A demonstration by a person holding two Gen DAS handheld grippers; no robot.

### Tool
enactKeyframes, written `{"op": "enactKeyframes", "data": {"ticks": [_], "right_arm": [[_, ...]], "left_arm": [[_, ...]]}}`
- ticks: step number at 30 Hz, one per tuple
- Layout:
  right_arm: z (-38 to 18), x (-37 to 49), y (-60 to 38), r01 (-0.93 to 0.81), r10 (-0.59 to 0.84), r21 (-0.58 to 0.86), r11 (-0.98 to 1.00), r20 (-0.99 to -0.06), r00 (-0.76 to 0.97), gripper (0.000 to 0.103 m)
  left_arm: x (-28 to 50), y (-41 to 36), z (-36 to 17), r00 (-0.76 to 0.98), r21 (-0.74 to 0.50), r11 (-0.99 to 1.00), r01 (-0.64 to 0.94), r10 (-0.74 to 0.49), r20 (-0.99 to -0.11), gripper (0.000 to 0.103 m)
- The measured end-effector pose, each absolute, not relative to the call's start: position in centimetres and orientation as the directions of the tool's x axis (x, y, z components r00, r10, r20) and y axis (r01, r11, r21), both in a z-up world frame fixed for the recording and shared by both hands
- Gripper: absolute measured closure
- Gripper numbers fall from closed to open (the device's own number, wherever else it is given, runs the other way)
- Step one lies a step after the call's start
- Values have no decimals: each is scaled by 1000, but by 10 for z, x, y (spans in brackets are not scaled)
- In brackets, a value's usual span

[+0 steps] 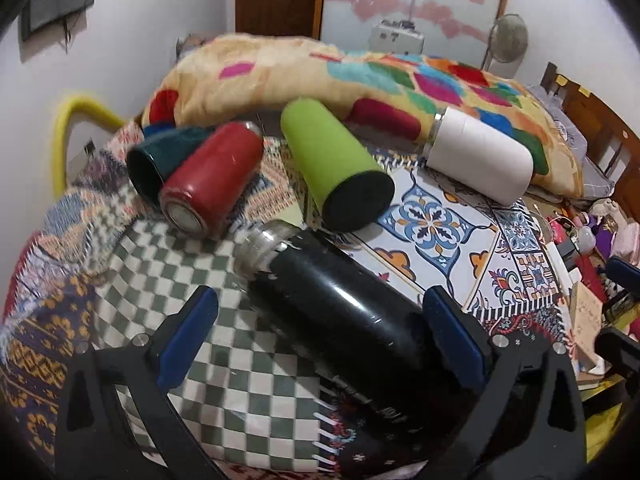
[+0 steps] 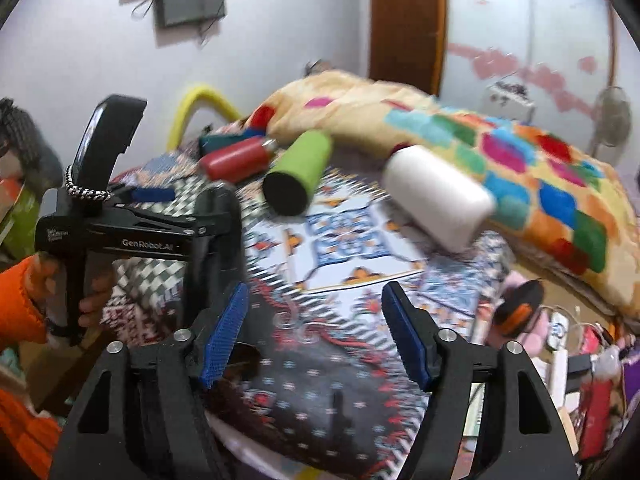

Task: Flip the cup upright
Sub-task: 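Grasp the thermos body with the left tool while the right tool releases it, then rotate the thermos upright with the left tool, opening end up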

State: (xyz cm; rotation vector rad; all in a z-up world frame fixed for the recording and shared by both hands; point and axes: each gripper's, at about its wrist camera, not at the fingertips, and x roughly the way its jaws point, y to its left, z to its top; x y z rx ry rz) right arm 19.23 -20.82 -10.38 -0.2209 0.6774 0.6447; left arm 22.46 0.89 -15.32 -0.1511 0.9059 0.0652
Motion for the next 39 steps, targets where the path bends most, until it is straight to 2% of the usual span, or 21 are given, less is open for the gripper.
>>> {"op": "enactKeyframes", "data": {"ticks": [5,12,20,26,35,39], "right_arm": [[-106,191,-221,-609,520,54,792,-583,624,32],[-117,189,-231,-625,560,81,776,-545,624,31],[-125,189,-235,-607,562,108,787,-530,635,31],[-121,185,-242,-584,564,139,800,-505,653,31],[-108,191,-241,-574,593,199,794,-464,659,31],[-105,190,-233,-581,598,196,790,-452,662,31]], "left_arm": [[240,10,-171,499,-124,973,-197,-9,-866,0],[244,7,-180,469,-143,979,-146,-58,-881,2],[259,-22,-177,407,-107,992,67,-125,-905,28],[277,-22,-176,332,-135,984,115,-166,-929,37],[249,-3,-123,486,-168,975,143,-217,-846,38],[222,-1,-98,574,-136,974,181,-217,-790,38]]}}
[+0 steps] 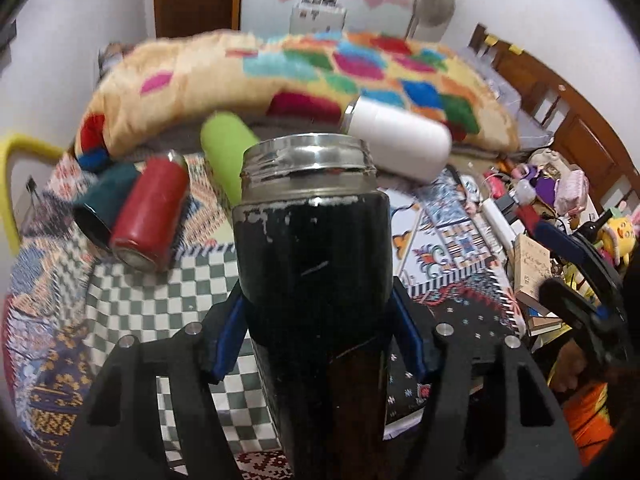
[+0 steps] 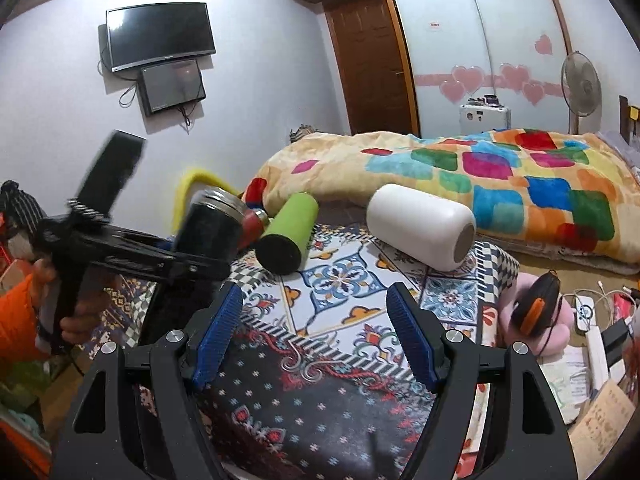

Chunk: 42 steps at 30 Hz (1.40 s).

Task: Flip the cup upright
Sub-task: 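Rotate the thermos upright with the left tool, opening end up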

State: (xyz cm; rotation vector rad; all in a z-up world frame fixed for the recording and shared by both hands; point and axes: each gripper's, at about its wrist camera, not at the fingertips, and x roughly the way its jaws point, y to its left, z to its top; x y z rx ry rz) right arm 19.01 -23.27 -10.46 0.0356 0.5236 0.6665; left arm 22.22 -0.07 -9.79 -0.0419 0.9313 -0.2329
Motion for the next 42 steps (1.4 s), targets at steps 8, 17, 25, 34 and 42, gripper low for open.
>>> {"op": "enactKeyframes", "data": {"ticks": [8,17,25,34,42], "right_arm": [[-91,183,-219,-594,606,177,785,-415,678,26],[-84,184,-215,-570,582,158,806,-384,717,19],[-88,187,-215,-543,551,142,828,-386,740,10],[-91,182,-212,-542,540,114,833,-386,748,10],[-91,181,-212,-534,533,114,837,-387,753,10]], "left_arm": [[180,-5,-65,699,-68,971,229,-212,-683,39],[190,2,-47,754,-85,970,226,-229,-616,39],[207,-7,-56,762,-54,972,227,-212,-612,39],[214,-24,-77,729,-34,966,255,-215,-650,39],[222,-29,-80,746,-20,970,243,-200,-635,39]]}}
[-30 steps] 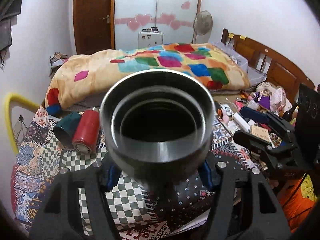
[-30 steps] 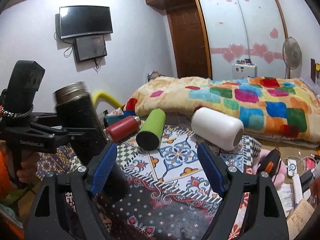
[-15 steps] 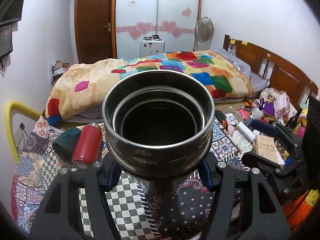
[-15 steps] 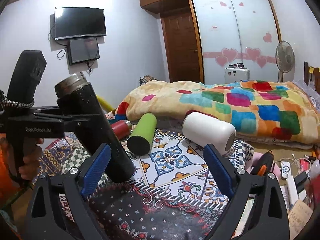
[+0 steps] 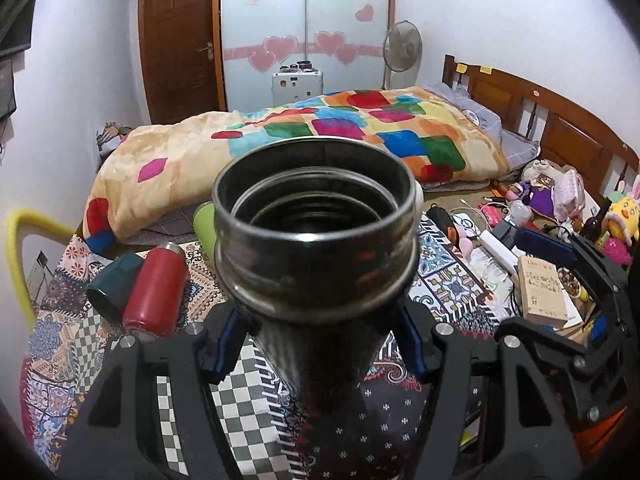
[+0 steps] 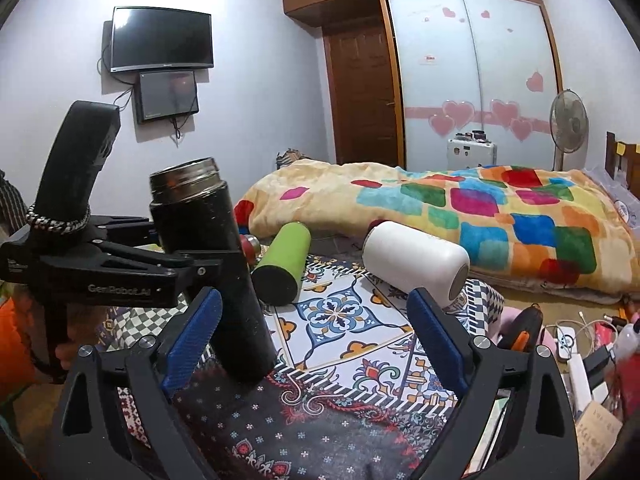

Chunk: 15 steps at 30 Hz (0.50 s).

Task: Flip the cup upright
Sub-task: 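Rotate the thermos upright with the left tool, opening end up, then lower the upright thermos onto the quilt and open the left tool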

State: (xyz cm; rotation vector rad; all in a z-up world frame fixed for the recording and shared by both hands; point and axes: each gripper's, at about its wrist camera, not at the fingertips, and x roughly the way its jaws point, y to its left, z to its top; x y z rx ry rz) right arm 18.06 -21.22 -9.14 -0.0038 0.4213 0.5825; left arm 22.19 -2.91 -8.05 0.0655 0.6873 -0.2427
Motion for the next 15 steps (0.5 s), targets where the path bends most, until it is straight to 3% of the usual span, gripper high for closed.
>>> {"op": "enactKeyframes", "data": {"ticks": [8,15], "right_arm": [[-84,174,-218,-518,523,126,846,-379,763,10],[-59,149,-220,-505,516,126,854,-321,794,10]], "left_arm": [[223,-23,-82,729,-56,968,244,-221,-647,38],[187,-16,-60,785,-30,976,215,-192,-589,35]]}}
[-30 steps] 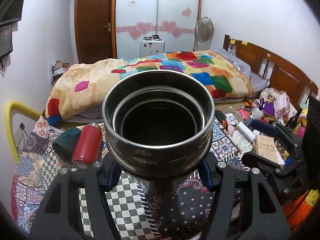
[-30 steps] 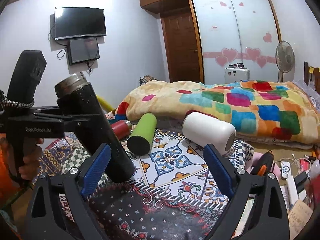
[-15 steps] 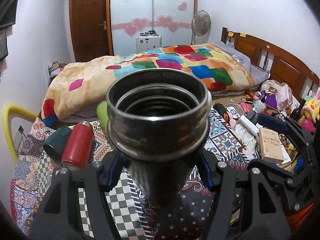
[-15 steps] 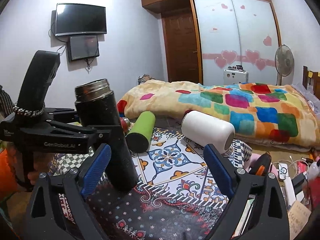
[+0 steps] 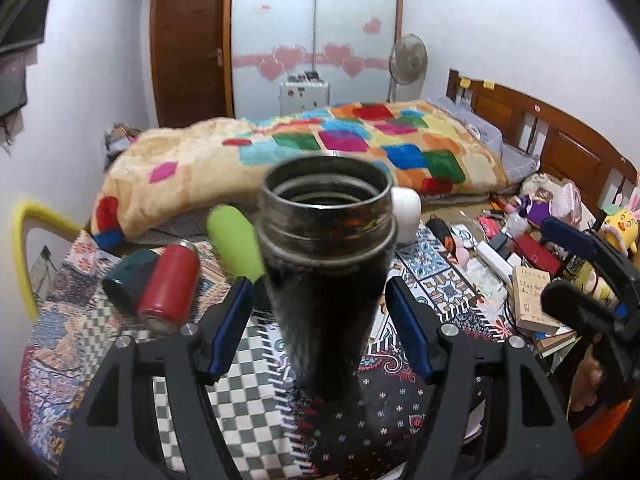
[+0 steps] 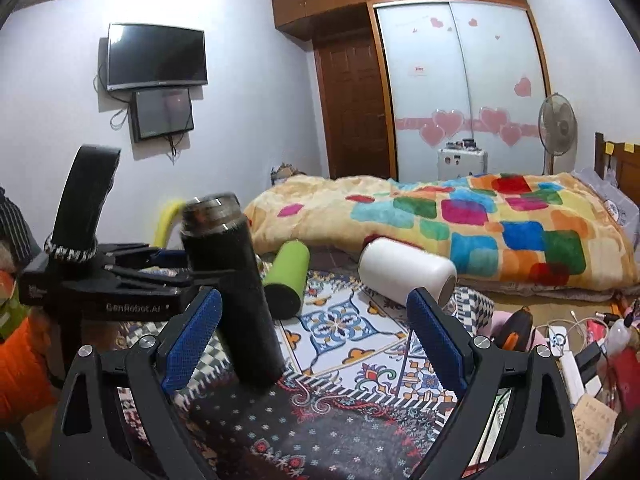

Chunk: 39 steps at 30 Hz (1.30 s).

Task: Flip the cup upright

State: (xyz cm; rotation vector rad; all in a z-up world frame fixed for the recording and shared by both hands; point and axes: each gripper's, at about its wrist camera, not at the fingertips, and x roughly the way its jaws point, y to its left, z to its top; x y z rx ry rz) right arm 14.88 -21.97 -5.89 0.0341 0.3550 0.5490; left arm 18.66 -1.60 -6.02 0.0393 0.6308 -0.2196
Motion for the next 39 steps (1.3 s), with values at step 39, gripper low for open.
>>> {"op": "enactKeyframes", "data": {"ticks": [39], "right_arm": [[-1,9,-198,-360,366,83,929,-76,928,0]], "left_arm": [[-24,19,15,997,-13,1000,-4,3,-73,0]]}}
